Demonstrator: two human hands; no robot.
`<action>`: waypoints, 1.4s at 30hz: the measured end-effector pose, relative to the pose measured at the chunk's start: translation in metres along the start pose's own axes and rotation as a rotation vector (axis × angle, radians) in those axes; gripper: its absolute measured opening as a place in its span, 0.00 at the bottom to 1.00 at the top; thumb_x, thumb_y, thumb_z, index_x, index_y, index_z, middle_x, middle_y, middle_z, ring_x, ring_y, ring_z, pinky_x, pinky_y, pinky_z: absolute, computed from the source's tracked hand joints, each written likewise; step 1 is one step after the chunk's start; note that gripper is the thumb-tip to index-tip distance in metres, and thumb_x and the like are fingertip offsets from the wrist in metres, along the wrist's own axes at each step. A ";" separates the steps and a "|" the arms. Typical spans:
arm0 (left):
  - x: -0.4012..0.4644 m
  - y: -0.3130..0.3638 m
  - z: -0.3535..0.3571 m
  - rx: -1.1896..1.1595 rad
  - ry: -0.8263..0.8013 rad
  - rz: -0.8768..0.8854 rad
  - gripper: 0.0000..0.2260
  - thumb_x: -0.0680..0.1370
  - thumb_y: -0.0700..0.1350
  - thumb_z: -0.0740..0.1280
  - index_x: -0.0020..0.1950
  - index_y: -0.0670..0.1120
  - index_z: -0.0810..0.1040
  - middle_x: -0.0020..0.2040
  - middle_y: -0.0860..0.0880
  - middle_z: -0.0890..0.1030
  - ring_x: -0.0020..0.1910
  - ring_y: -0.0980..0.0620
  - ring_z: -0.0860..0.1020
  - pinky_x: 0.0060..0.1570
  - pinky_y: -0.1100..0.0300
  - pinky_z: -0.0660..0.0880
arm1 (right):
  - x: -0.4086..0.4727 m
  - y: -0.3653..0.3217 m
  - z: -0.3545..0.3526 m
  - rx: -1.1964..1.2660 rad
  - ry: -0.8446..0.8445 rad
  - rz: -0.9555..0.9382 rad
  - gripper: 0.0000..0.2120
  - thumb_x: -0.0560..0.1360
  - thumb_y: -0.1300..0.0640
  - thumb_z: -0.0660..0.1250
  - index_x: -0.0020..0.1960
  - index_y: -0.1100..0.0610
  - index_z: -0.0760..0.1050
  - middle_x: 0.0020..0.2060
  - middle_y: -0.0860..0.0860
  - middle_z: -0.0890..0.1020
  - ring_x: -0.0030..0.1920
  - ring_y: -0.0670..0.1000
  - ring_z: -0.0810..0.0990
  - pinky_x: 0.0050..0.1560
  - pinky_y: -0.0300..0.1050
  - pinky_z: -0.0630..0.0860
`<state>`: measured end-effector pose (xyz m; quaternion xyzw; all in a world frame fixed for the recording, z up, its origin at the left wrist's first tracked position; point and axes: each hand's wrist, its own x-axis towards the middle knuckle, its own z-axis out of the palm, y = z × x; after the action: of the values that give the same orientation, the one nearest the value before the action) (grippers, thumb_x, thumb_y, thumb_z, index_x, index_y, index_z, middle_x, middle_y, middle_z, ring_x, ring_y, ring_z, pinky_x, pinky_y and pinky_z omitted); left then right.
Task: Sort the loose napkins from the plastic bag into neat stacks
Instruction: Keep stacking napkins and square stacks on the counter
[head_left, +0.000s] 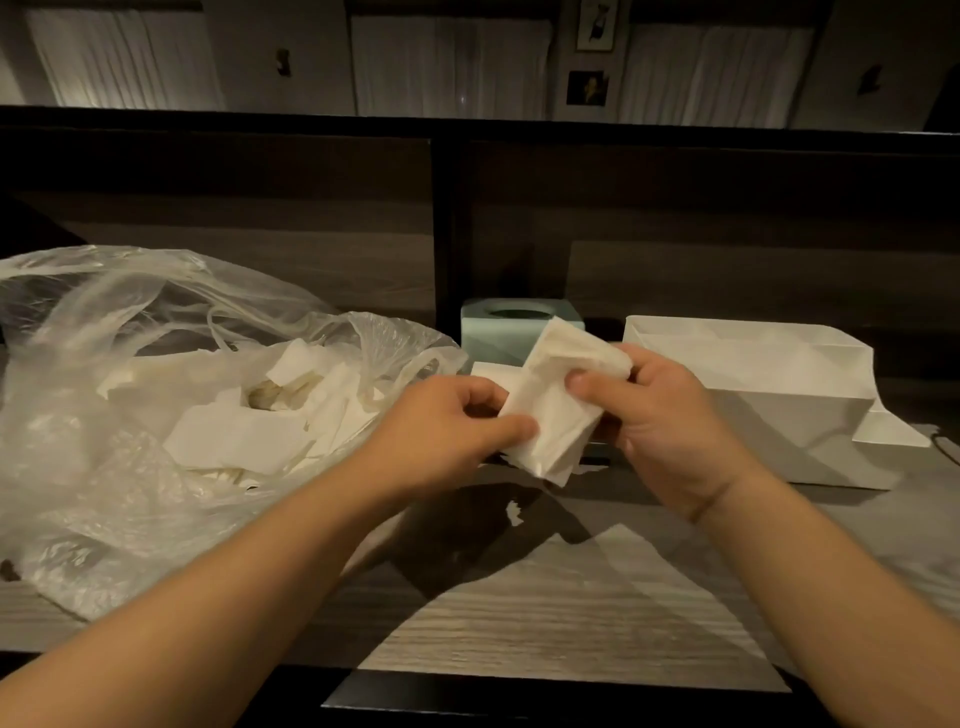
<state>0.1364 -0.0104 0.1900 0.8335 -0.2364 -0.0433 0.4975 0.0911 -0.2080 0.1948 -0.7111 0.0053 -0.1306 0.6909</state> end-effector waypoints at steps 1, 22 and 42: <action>0.005 0.004 -0.002 -0.026 0.033 -0.026 0.05 0.77 0.52 0.74 0.49 0.53 0.85 0.45 0.57 0.86 0.46 0.57 0.84 0.49 0.56 0.82 | 0.007 -0.004 0.004 0.020 0.012 0.003 0.10 0.77 0.59 0.71 0.58 0.52 0.80 0.50 0.49 0.87 0.54 0.52 0.85 0.55 0.52 0.82; 0.060 -0.012 -0.014 0.027 0.130 -0.317 0.10 0.78 0.52 0.73 0.49 0.46 0.87 0.49 0.49 0.84 0.48 0.52 0.79 0.45 0.58 0.76 | 0.092 0.009 0.048 -0.466 0.109 0.018 0.07 0.78 0.54 0.72 0.53 0.52 0.75 0.45 0.48 0.82 0.41 0.46 0.81 0.35 0.40 0.74; 0.077 -0.029 0.018 -0.525 0.120 -0.372 0.34 0.78 0.73 0.53 0.76 0.54 0.71 0.69 0.51 0.79 0.63 0.55 0.79 0.69 0.54 0.69 | 0.067 0.003 0.046 -1.029 0.033 -0.023 0.19 0.80 0.46 0.66 0.64 0.59 0.75 0.53 0.56 0.82 0.51 0.54 0.81 0.53 0.51 0.80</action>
<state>0.2088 -0.0467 0.1690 0.7068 -0.0313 -0.1437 0.6919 0.1652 -0.1759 0.2029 -0.9569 0.0718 -0.1299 0.2497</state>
